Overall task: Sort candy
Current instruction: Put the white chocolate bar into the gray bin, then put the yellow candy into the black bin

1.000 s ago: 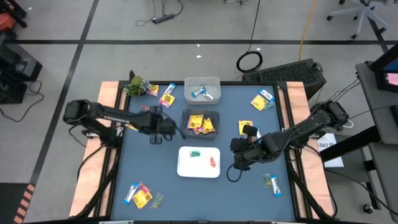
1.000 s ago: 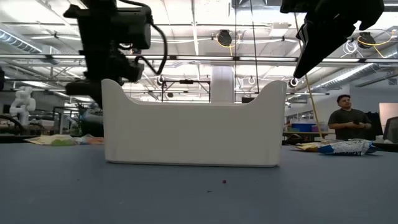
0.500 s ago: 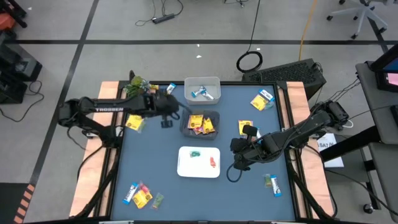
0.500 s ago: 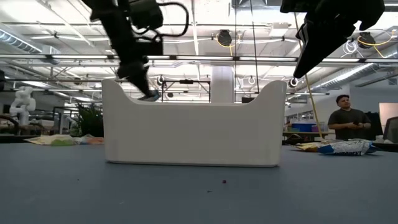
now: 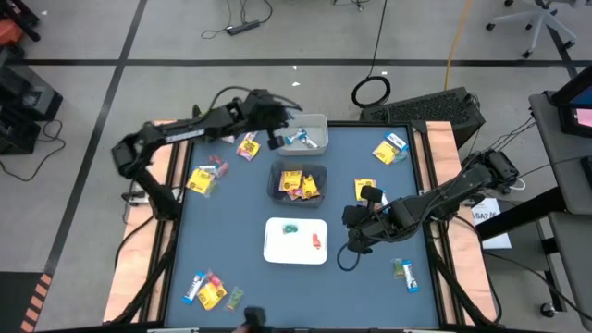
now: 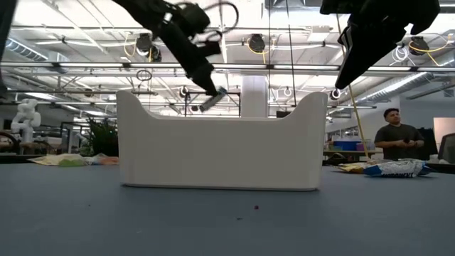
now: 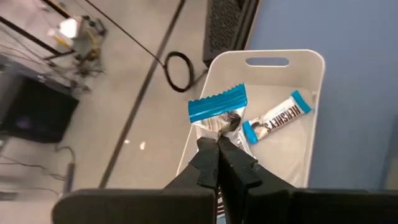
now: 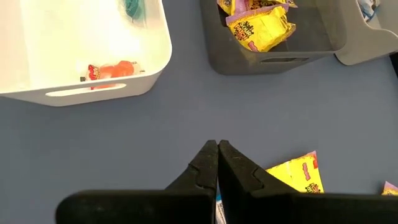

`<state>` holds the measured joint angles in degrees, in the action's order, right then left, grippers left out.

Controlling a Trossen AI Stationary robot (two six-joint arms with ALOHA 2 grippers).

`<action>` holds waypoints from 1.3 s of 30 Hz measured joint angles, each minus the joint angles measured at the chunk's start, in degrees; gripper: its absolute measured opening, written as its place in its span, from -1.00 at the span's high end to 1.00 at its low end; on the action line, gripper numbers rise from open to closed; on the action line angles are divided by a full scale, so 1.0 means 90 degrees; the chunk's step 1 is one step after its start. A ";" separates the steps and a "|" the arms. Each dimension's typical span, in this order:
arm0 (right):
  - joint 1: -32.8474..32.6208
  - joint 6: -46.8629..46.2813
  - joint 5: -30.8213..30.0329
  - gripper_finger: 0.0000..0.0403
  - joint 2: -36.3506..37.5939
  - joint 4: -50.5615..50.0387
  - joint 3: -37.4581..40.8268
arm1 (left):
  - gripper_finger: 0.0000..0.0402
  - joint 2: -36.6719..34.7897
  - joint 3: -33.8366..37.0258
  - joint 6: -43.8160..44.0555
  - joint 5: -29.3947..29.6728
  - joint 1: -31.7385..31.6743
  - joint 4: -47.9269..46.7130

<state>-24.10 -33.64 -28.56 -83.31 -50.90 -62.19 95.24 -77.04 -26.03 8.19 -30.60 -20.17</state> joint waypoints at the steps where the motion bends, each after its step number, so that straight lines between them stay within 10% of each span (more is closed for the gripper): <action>1: 0.0000 -0.0001 -0.0001 1.00 0.0000 0.0005 0.0000 | 0.98 0.0189 -0.0134 -0.0030 -0.0082 -0.0050 -0.0009; 18: 0.0002 0.0175 -0.0014 1.00 0.0000 0.0088 0.0000 | 0.98 0.1632 -0.0558 -0.0364 -0.0814 -0.0360 -0.0281; 39: 0.0126 0.0329 -0.0157 1.00 0.0256 0.2745 0.2297 | 0.78 0.0369 0.0743 0.0503 -0.1585 -0.0123 0.1775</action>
<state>-22.96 -30.69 -29.98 -81.00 -26.19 -41.52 98.56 -70.35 -21.50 -6.08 -31.72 -4.20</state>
